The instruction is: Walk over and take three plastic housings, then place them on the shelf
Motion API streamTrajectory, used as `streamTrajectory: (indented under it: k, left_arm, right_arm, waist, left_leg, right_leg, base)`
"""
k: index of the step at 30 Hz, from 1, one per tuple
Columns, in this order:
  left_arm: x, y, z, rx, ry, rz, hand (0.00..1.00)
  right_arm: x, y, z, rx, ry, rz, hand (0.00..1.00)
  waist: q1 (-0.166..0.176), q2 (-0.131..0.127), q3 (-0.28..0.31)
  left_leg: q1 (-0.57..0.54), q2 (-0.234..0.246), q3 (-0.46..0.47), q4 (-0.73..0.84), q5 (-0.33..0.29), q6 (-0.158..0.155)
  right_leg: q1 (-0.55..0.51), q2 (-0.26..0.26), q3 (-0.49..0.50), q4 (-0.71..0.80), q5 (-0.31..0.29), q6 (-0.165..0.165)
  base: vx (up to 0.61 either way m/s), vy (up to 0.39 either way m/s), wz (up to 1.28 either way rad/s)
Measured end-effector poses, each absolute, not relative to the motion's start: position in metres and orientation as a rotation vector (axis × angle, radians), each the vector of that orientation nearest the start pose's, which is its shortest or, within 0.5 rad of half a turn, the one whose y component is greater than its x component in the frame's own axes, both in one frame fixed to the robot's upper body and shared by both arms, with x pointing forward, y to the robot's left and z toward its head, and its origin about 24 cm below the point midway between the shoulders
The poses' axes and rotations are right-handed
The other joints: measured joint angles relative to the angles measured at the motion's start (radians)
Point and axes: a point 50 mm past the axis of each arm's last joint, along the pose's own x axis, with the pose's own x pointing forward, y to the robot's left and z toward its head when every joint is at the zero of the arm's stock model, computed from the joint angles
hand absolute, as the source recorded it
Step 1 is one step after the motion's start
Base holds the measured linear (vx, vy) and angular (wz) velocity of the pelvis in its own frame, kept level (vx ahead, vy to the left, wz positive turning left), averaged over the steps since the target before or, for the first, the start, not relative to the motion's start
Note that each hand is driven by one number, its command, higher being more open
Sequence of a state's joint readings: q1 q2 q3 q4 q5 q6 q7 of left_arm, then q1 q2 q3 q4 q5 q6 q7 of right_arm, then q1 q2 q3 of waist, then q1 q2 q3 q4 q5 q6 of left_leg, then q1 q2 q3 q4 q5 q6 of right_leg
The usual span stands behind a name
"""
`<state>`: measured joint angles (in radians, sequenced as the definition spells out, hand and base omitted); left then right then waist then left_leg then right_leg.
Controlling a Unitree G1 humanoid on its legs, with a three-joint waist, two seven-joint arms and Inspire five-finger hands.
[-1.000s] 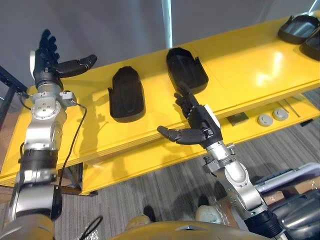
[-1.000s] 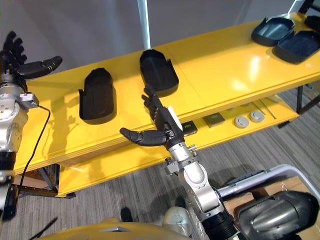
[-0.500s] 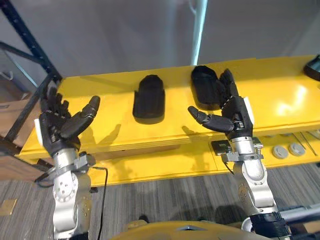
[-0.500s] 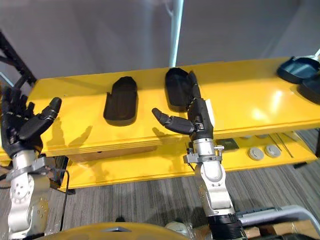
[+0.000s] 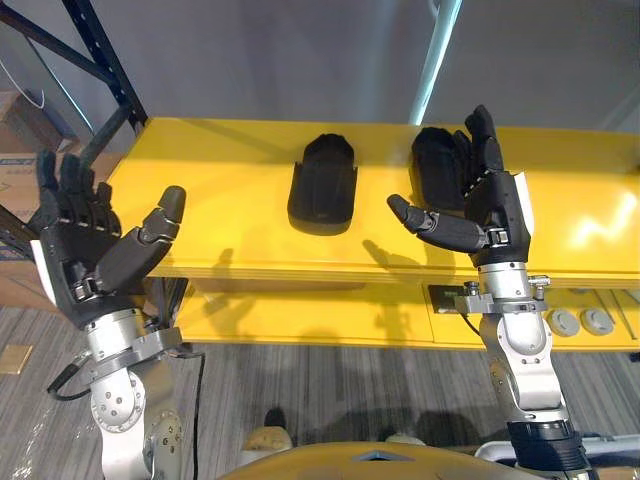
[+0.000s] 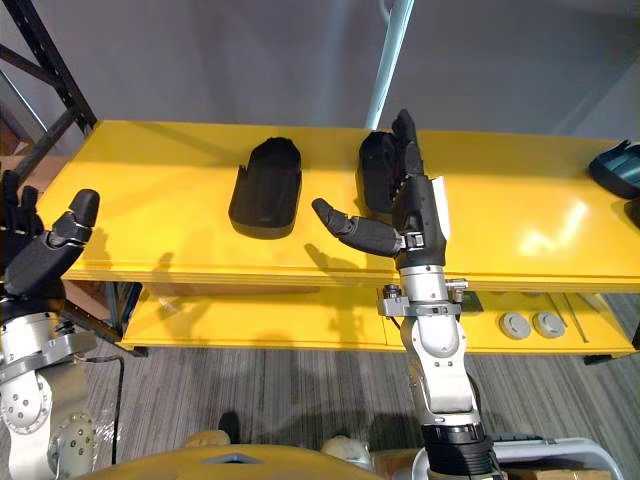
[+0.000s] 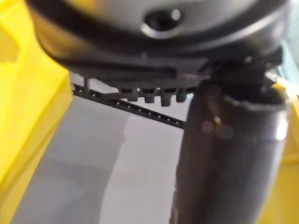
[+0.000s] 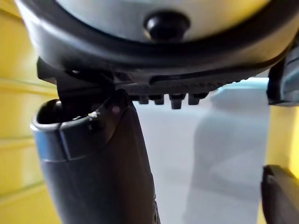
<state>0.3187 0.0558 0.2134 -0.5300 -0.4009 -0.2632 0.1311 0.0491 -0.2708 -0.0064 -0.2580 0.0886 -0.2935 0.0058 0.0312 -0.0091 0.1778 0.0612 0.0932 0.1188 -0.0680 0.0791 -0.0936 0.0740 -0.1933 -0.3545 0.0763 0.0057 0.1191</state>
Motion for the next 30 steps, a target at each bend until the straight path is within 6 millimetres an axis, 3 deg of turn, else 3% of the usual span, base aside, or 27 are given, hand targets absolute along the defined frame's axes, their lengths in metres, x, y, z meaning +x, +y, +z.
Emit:
streamTrajectory:
  k: [6,9,15,24,30]
  left_arm:
    - [0.186,0.204,0.131,-0.301,-0.547,0.233,1.00]
    - [0.189,0.199,0.130,-0.295,-0.537,0.198,1.00]
    - [0.193,0.196,0.123,-0.295,-0.503,0.188,1.00]
    - [0.196,0.187,0.124,-0.330,-0.509,0.154,1.00]
    - [0.200,0.179,0.122,-0.343,-0.497,0.121,1.00]
  right_arm:
    - [0.235,-0.162,0.118,-0.419,-0.490,0.182,1.00]
    - [0.240,-0.155,0.119,-0.505,-0.514,0.194,1.00]
    - [0.250,-0.152,0.129,-0.737,-0.635,0.053,1.00]
    - [0.259,-0.140,0.142,-0.802,-0.806,-0.087,1.00]
    - [0.266,-0.131,0.148,-0.798,-0.836,-0.076,1.00]
  waist:
    - [-0.002,-0.017,0.113]
    - [0.000,-0.005,0.137]
    - [0.013,0.018,0.173]
    - [0.024,0.035,0.234]
    - [0.031,0.041,0.238]
  left_leg:
    - [-0.120,0.004,-0.013,0.124,-0.038,0.010]
    - [-0.164,0.018,-0.012,0.203,-0.073,0.011]
    - [-0.226,0.047,-0.006,0.344,-0.145,0.008]
    - [-0.265,0.055,-0.017,0.398,-0.170,0.008]
    - [-0.279,0.048,-0.034,0.394,-0.165,0.005]
  right_leg:
    - [-0.084,-0.014,0.008,0.063,-0.012,0.001]
    - [-0.098,-0.006,0.017,0.070,-0.012,-0.001]
    - [-0.109,0.014,0.041,0.086,-0.009,-0.007]
    - [-0.147,0.014,0.059,0.149,-0.039,-0.015]
    - [-0.167,0.005,0.052,0.187,-0.066,-0.016]
  base:
    - [-0.08,0.000,0.04]
    - [-0.03,-0.008,-0.07]
    - [0.00,0.011,-0.10]
    - [-0.01,-0.001,0.02]
    - [0.00,-0.020,0.09]
